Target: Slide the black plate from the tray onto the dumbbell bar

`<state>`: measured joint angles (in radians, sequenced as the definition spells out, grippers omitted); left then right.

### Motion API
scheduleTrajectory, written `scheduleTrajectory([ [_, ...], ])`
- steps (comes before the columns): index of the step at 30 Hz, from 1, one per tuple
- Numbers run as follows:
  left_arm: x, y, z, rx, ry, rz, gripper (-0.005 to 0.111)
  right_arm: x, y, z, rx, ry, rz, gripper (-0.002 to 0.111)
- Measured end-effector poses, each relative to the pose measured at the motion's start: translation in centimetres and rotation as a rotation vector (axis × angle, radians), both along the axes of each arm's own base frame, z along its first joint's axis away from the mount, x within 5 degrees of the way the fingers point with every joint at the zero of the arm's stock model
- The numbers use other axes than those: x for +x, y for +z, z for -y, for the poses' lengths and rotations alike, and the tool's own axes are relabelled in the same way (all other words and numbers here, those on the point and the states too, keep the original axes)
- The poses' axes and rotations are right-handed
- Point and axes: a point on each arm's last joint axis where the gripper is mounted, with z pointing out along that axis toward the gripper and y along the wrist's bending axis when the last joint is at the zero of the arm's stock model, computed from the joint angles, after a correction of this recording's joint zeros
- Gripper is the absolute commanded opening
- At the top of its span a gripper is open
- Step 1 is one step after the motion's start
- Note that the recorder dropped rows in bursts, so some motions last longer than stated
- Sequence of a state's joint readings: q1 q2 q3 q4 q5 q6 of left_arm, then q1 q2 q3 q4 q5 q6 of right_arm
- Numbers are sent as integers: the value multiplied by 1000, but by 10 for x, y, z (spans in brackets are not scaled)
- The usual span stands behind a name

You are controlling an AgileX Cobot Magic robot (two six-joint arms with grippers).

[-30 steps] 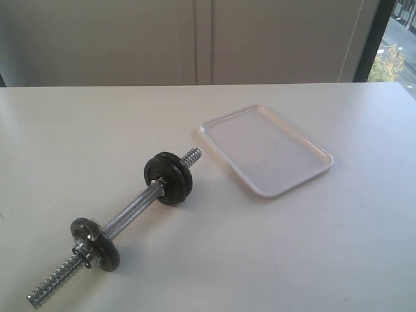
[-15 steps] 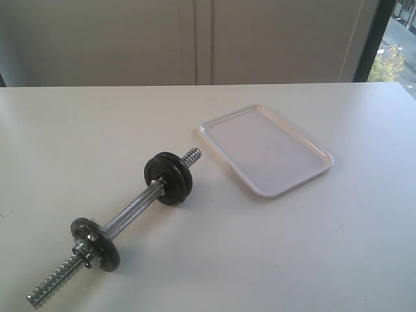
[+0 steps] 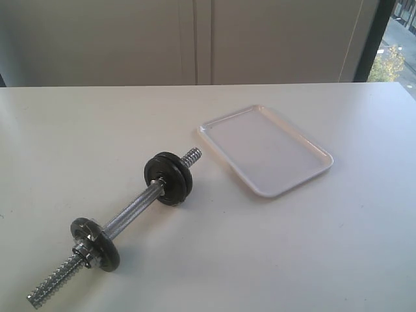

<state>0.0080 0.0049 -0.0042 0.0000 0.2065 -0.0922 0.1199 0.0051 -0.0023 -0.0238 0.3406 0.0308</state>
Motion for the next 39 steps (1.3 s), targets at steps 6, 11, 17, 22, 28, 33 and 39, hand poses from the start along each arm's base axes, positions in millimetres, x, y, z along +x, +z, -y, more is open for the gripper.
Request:
scheduleTrajectory([
  [6, 0, 0, 0, 0, 0, 0, 0, 0, 0, 0, -17, 4, 0, 1],
  [11, 0, 0, 0, 0, 0, 0, 0, 0, 0, 0, -19, 5, 0, 1],
  [17, 0, 0, 0, 0, 0, 0, 0, 0, 0, 0, -19, 5, 0, 1],
  [22, 0, 0, 0, 0, 0, 0, 0, 0, 0, 0, -19, 5, 0, 1],
  [28, 0, 0, 0, 0, 0, 0, 0, 0, 0, 0, -15, -4, 0, 1],
  [33, 0, 0, 0, 0, 0, 0, 0, 0, 0, 2, -13, -38, -1, 1],
  [39, 0, 0, 0, 0, 0, 0, 0, 0, 0, 3, -13, -51, -1, 1],
])
